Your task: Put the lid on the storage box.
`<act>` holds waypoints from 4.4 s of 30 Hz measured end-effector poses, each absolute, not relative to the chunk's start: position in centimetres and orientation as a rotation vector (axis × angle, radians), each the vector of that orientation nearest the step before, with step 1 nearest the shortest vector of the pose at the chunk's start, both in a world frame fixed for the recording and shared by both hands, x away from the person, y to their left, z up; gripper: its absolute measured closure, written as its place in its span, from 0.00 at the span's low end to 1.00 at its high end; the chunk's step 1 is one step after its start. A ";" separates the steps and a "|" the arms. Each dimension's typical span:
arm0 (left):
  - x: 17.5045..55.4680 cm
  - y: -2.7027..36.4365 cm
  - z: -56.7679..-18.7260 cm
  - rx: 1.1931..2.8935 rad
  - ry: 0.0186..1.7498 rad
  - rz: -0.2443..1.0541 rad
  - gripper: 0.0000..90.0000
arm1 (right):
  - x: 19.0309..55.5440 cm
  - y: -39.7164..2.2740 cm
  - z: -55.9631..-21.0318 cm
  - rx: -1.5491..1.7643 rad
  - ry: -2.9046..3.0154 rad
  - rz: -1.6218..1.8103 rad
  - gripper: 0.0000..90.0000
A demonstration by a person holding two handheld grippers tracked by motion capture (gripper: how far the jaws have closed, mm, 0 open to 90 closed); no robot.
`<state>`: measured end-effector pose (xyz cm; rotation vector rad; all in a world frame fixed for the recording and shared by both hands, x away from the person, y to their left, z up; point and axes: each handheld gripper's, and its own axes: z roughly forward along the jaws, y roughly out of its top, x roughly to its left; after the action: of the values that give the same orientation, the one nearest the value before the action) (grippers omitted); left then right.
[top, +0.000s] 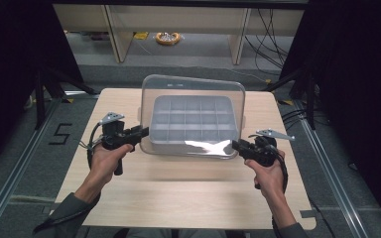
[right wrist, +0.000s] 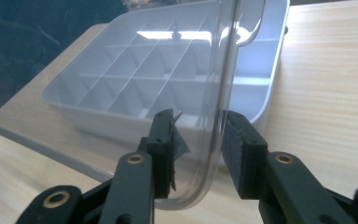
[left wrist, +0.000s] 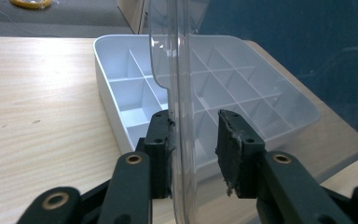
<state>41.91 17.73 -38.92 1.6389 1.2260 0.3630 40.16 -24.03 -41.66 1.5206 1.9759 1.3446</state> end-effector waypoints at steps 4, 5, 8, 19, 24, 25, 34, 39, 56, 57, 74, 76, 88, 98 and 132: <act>43.0 17.6 -39.1 1.632 1.252 0.349 0.73 | 41.1 -24.0 -41.0 1.529 1.961 1.366 0.74; 43.2 17.6 -39.2 1.625 1.252 0.346 0.73 | 41.4 -24.0 -40.9 1.527 1.947 1.361 0.74; 43.9 17.5 -39.3 1.625 1.266 0.340 0.73 | 42.0 -23.9 -40.7 1.542 1.936 1.359 0.74; 45.8 17.1 -39.8 1.604 1.299 0.321 0.72 | 43.8 -24.1 -40.9 1.592 1.920 1.369 0.73; 46.6 16.9 -40.1 1.609 1.310 0.318 0.72 | 44.9 -24.2 -40.9 1.580 1.910 1.356 0.73; 46.7 16.8 -40.2 1.603 1.314 0.316 0.72 | 44.9 -24.0 -40.8 1.628 1.903 1.361 0.73; 47.7 16.0 -41.0 1.605 1.336 0.317 0.72 | 46.5 -24.2 -41.5 1.685 1.896 1.317 0.71; 48.2 15.8 -41.5 1.602 1.359 0.306 0.72 | 47.1 -24.5 -42.1 1.674 1.901 1.316 0.71; 49.3 15.8 -42.5 1.615 1.414 0.256 0.69 | 47.8 -24.2 -42.9 1.743 1.884 1.303 0.69; 49.3 15.8 -42.4 1.619 1.417 0.250 0.69 | 47.9 -24.4 -42.8 1.728 1.892 1.303 0.69; 49.7 15.7 -43.1 1.623 1.464 0.210 0.66 | 48.4 -24.4 -43.6 1.742 1.895 1.299 0.66; 49.8 15.6 -43.2 1.620 1.467 0.205 0.66 | 48.2 -24.3 -43.5 1.808 1.881 1.314 0.66; 50.1 15.5 -43.7 1.623 1.487 0.200 0.64 | 48.7 -24.5 -44.2 1.780 1.884 1.301 0.65; 50.1 15.4 -43.9 1.621 1.489 0.207 0.63 | 48.7 -24.4 -44.2 1.765 1.885 1.290 0.64; 49.9 15.3 -44.8 1.689 1.486 0.303 0.60 | 48.9 -22.8 -43.5 1.749 1.942 1.203 0.53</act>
<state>49.92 15.35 -44.76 1.6887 1.4864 0.3028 48.91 -22.77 -43.46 1.7495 1.9422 1.2026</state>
